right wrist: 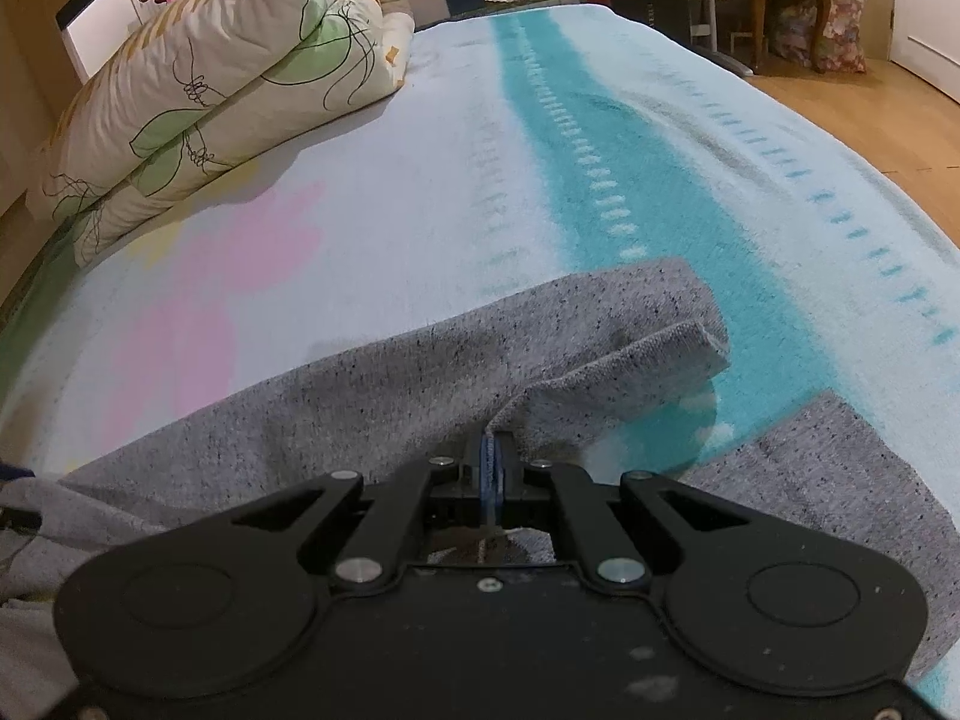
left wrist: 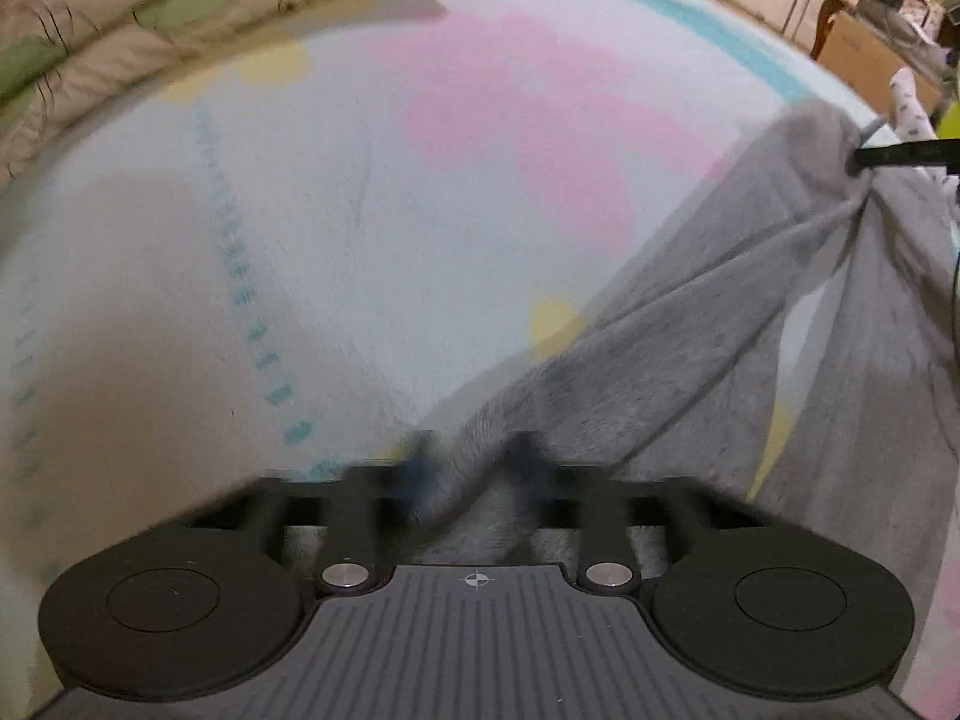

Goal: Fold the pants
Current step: 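Lift both hems and carry them toward the waistband while both grippers hold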

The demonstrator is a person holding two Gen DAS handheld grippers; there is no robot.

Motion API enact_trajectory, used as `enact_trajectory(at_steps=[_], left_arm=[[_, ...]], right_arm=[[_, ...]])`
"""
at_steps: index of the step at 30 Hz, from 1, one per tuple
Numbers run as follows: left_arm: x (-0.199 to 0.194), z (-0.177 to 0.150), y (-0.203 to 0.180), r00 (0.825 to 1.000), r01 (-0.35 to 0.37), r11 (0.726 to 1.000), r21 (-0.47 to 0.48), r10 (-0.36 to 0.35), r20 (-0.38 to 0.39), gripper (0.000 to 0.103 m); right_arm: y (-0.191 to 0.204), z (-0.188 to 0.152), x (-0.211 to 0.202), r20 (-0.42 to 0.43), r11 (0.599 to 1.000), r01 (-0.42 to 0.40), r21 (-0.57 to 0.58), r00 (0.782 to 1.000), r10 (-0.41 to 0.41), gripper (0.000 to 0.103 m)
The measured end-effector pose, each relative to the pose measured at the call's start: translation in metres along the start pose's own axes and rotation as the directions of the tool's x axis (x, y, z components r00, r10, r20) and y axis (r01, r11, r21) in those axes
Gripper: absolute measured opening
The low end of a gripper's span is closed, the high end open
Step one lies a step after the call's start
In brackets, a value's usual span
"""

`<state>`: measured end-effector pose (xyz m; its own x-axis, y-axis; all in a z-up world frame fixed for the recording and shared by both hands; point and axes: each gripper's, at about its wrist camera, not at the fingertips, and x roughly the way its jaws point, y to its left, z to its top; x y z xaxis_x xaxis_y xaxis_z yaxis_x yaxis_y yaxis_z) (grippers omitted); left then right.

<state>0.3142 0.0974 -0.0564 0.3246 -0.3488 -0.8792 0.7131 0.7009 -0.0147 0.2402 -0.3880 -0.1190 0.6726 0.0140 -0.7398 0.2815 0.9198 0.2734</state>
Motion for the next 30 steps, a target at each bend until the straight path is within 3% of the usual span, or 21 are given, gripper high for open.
enact_trajectory(at_steps=[3, 8, 16, 18, 22, 26, 30], left_arm=[[-0.01, -0.01, -0.019, 0.997, -0.066, 0.997, 0.044, 0.065, 0.036, 0.008], [-0.035, -0.015, -0.04, 0.982, -0.164, 0.986, 0.005, 0.163, 0.101, 0.007], [-0.125, -0.046, -0.116, 0.914, -0.286, 0.958, -0.032, 0.283, 0.29, 0.006], [-0.137, -0.063, -0.134, 0.909, -0.285, 0.957, -0.057, 0.289, 0.302, 0.007], [-0.124, -0.104, -0.166, 0.917, -0.301, 0.951, -0.066, 0.308, 0.252, 0.007], [-0.088, -0.128, -0.173, 0.932, -0.289, 0.948, -0.136, 0.311, 0.187, 0.007], [-0.075, -0.133, -0.177, 0.917, -0.318, 0.934, -0.165, 0.347, 0.194, 0.007]], right_arm=[[0.0, 0.001, -0.001, 0.004, 1.0, 0.001, 0.003, 1.0, -0.001, 0.004], [0.0, 0.006, -0.008, 0.028, 1.0, -0.006, 0.017, 1.0, 0.006, 0.004], [0.004, 0.015, -0.058, 0.134, 0.999, -0.052, -0.005, 0.99, 0.052, 0.004], [0.001, 0.009, -0.074, 0.154, 0.998, -0.056, -0.013, 0.986, 0.057, 0.004], [-0.013, -0.015, -0.094, 0.146, 0.997, -0.067, 0.028, 0.987, 0.062, 0.004], [-0.029, -0.052, -0.079, 0.034, 0.995, -0.045, 0.089, 0.999, 0.043, 0.004], [-0.039, -0.076, -0.066, -0.034, 0.994, -0.021, 0.106, 0.999, 0.025, 0.005]])
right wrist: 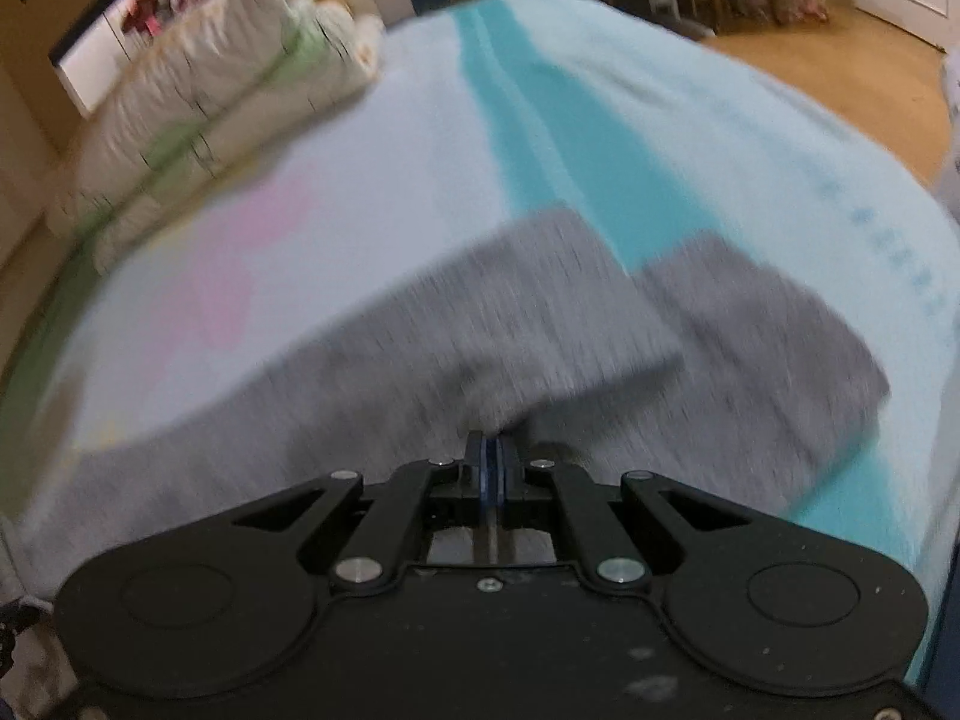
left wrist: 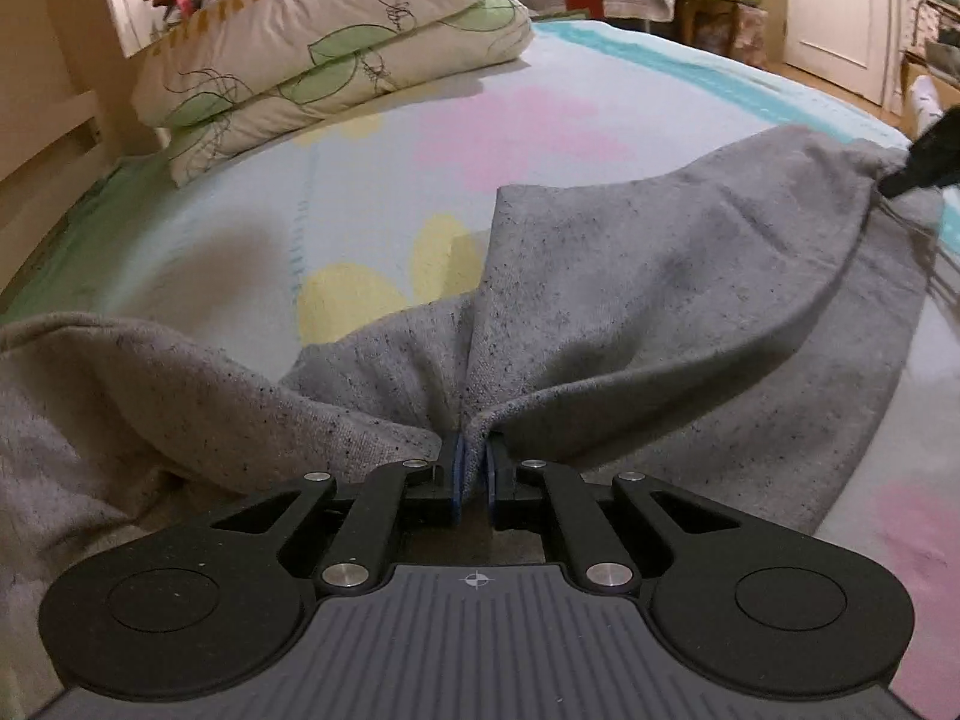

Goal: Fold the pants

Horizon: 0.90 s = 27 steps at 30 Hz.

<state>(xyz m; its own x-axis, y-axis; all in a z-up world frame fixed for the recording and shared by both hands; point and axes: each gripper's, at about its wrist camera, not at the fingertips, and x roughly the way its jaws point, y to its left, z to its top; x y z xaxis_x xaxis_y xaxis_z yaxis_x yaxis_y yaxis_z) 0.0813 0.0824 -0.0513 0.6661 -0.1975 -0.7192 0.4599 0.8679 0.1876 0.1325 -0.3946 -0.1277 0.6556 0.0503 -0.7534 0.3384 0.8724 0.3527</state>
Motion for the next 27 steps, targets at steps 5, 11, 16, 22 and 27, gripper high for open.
enact_trajectory(at_steps=[5, 11, 16, 22, 27], left_arm=[[-0.004, 0.0, 0.003, 0.999, -0.013, 0.999, -0.052, 0.015, 0.03, 0.007], [-0.005, -0.005, -0.003, 0.999, -0.023, 0.998, -0.067, 0.025, 0.036, 0.007], [-0.007, -0.007, -0.003, 0.999, -0.023, 0.997, -0.072, 0.026, 0.037, 0.007], [-0.008, -0.008, -0.003, 0.999, -0.024, 0.996, -0.084, 0.027, 0.043, 0.007], [-0.009, -0.01, -0.002, 0.998, -0.025, 0.995, -0.094, 0.029, 0.047, 0.007]], right_arm=[[-0.014, -0.004, -0.004, 0.029, 0.999, 0.015, 0.042, 0.999, -0.016, 0.018], [-0.021, 0.003, -0.004, 0.073, 0.992, 0.022, 0.124, 0.997, -0.031, 0.027], [-0.021, 0.002, -0.017, 0.129, 0.99, 0.02, 0.142, 0.991, -0.039, 0.03], [-0.021, 0.002, -0.036, 0.189, 0.982, 0.011, 0.187, 0.981, -0.047, 0.031], [-0.028, 0.009, -0.026, 0.159, 0.968, -0.004, 0.249, 0.987, -0.037, 0.034]])
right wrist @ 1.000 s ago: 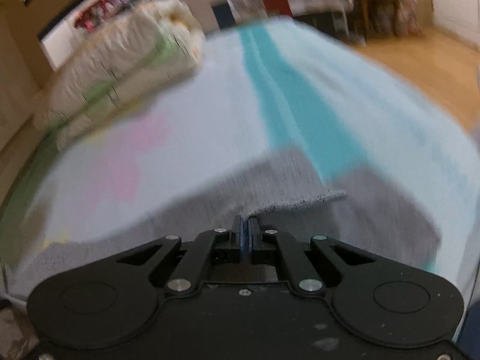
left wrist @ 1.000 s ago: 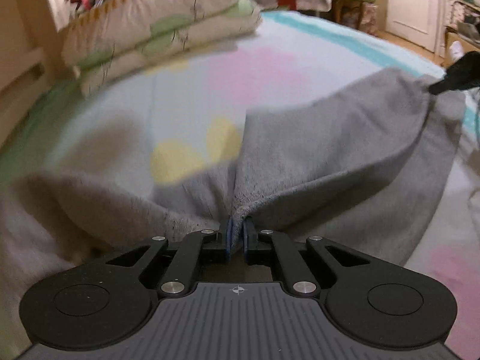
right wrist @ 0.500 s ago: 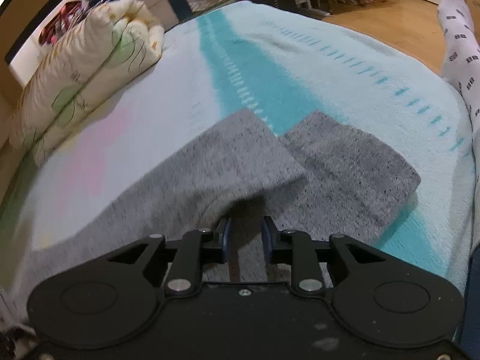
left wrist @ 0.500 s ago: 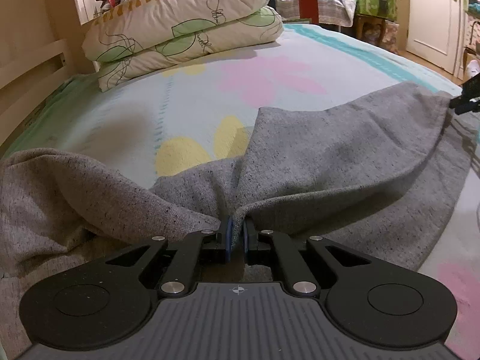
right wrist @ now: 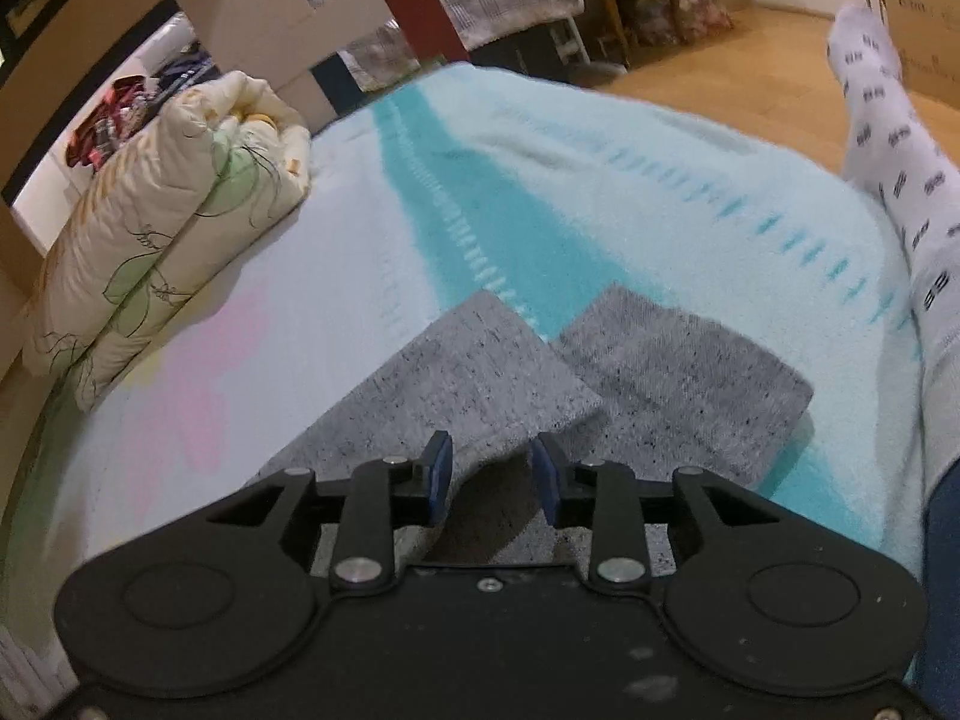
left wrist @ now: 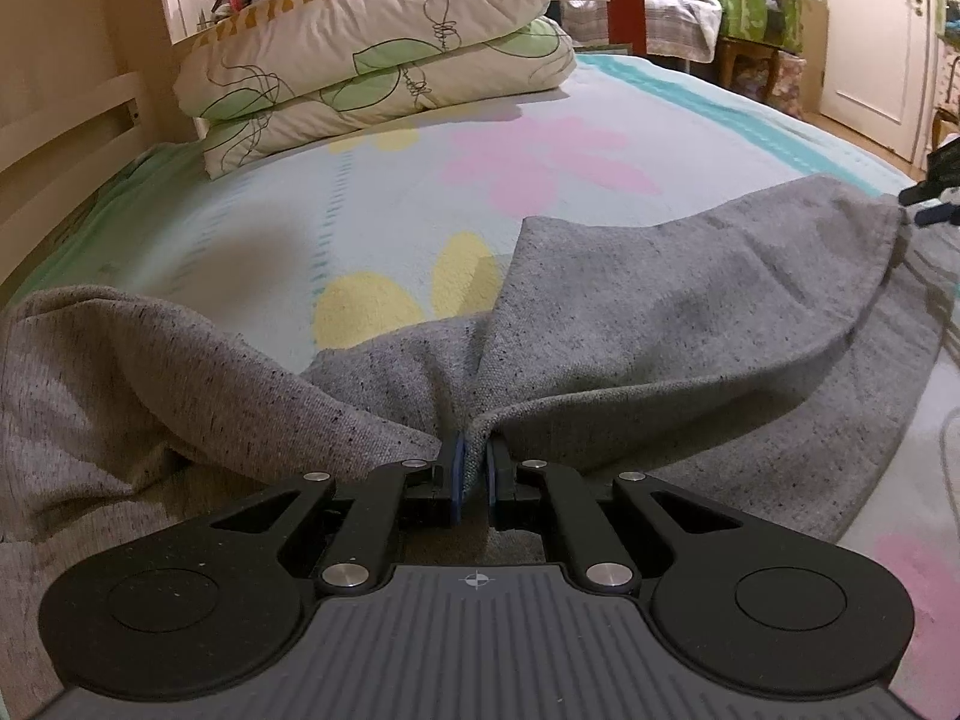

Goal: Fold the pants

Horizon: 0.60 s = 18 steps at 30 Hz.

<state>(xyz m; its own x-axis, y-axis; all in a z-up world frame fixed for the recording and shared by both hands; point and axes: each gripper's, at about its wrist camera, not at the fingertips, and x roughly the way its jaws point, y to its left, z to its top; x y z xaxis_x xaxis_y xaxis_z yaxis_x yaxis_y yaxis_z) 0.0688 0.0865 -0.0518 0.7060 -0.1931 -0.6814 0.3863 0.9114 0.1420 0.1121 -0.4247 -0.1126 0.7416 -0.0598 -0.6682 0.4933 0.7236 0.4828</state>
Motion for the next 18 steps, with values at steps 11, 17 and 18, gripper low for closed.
enact_trajectory(at_steps=[11, 17, 18], left_arm=[[-0.002, 0.003, 0.0, 1.0, -0.012, 1.0, 0.006, 0.012, 0.025, 0.007], [-0.04, 0.028, -0.007, 0.984, -0.073, 0.996, 0.047, 0.064, 0.164, 0.007], [-0.05, 0.03, -0.012, 0.979, -0.081, 0.995, 0.062, 0.067, 0.192, 0.007]], right_arm=[[0.001, 0.007, 0.034, -0.059, 0.988, -0.089, 0.122, 0.994, 0.097, 0.005], [0.056, 0.032, -0.009, 0.07, 0.973, -0.097, -0.21, 0.991, 0.114, 0.004], [0.062, 0.035, -0.023, 0.103, 0.961, -0.089, -0.263, 0.987, 0.12, 0.004]])
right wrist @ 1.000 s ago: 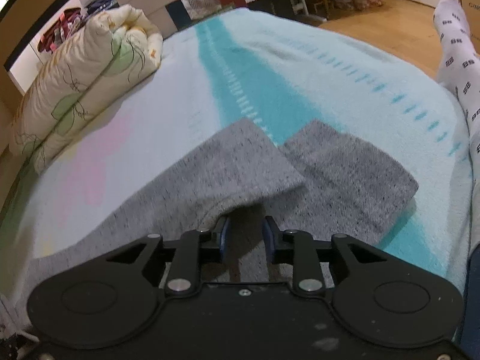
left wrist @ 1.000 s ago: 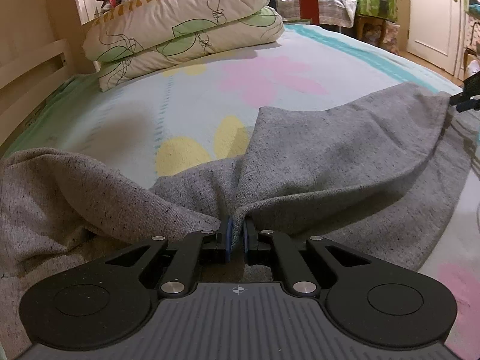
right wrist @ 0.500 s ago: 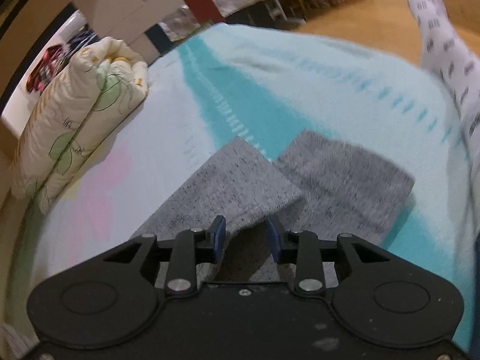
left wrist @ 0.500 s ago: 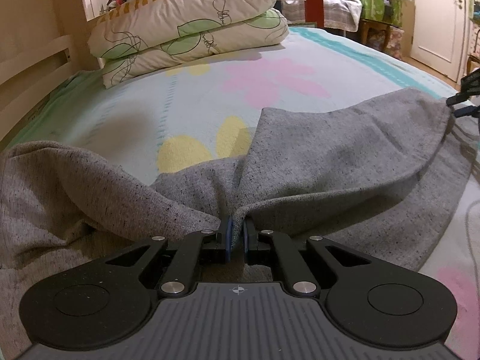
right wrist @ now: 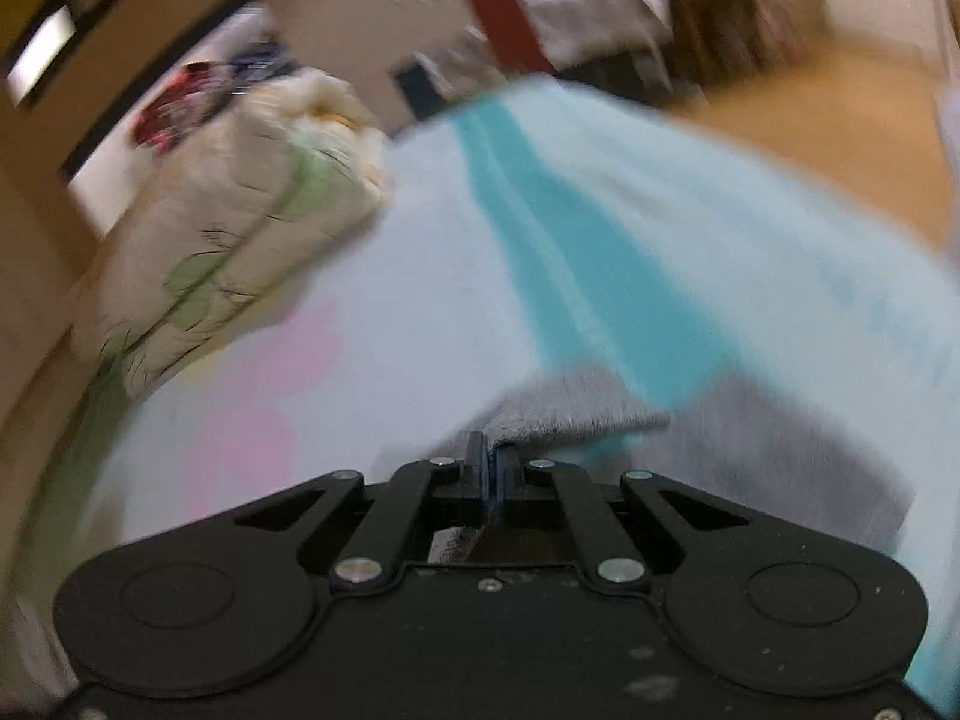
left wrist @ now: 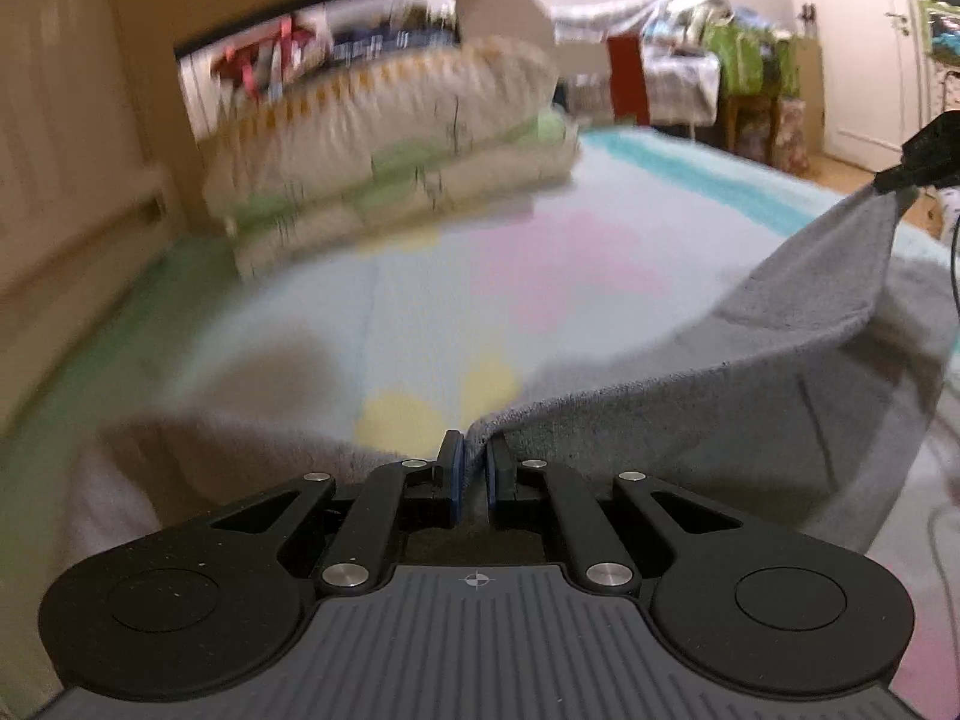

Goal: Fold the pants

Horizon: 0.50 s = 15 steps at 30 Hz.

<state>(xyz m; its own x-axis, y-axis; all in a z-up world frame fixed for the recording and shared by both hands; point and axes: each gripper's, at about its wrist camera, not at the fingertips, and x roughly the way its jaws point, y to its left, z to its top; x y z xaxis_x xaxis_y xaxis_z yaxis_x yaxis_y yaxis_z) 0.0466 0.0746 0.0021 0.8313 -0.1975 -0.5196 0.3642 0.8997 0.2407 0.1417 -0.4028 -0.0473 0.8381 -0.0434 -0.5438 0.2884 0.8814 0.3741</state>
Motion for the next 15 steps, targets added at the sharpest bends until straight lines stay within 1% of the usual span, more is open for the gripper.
enact_trajectory(at_steps=[2, 3, 4, 6, 7, 9, 10, 11, 12, 15], left_arm=[[-0.014, 0.001, -0.01, 1.0, -0.001, 1.0, 0.029, 0.001, 0.028, 0.007], [-0.017, -0.003, -0.016, 1.0, 0.004, 0.999, 0.035, -0.005, 0.021, 0.007], [-0.016, -0.01, -0.022, 1.0, 0.019, 0.999, 0.036, -0.019, -0.005, 0.007], [-0.006, -0.031, -0.036, 0.995, 0.055, 0.998, 0.022, -0.053, -0.086, 0.007], [0.001, -0.041, -0.039, 0.989, 0.071, 0.997, 0.006, -0.07, -0.127, 0.007], [0.018, -0.06, -0.049, 0.969, 0.097, 0.995, -0.026, -0.1, -0.226, 0.007], [0.024, -0.065, -0.05, 0.961, 0.1, 0.994, -0.037, -0.106, -0.255, 0.007], [0.028, -0.07, -0.05, 0.955, 0.099, 0.994, -0.05, -0.109, -0.276, 0.007], [0.03, -0.072, -0.05, 0.952, 0.1, 0.993, -0.07, -0.115, -0.283, 0.007], [0.032, -0.067, -0.044, 0.949, 0.104, 0.989, -0.101, -0.129, -0.287, 0.007]], right_arm=[[0.005, 0.006, -0.023, 0.049, 0.996, 0.025, -0.083, 0.999, -0.021, 0.004], [0.003, 0.006, -0.03, 0.054, 0.994, 0.04, -0.105, 0.998, -0.034, 0.004], [-0.001, 0.003, -0.035, 0.039, 0.991, 0.056, -0.12, 0.998, -0.052, 0.004], [-0.014, -0.011, -0.032, -0.031, 0.985, 0.108, -0.138, 0.993, -0.113, 0.004], [-0.024, -0.021, -0.025, -0.086, 0.981, 0.138, -0.136, 0.985, -0.15, 0.004], [-0.046, -0.043, -0.004, -0.22, 0.976, 0.193, -0.106, 0.952, -0.212, 0.004], [-0.051, -0.051, 0.004, -0.257, 0.975, 0.205, -0.084, 0.941, -0.22, 0.004], [-0.057, -0.058, 0.009, -0.281, 0.974, 0.215, -0.069, 0.933, -0.226, 0.004], [-0.059, -0.063, 0.011, -0.287, 0.973, 0.22, -0.066, 0.93, -0.23, 0.004], [-0.053, -0.059, 0.009, -0.259, 0.972, 0.214, -0.096, 0.938, -0.232, 0.004]])
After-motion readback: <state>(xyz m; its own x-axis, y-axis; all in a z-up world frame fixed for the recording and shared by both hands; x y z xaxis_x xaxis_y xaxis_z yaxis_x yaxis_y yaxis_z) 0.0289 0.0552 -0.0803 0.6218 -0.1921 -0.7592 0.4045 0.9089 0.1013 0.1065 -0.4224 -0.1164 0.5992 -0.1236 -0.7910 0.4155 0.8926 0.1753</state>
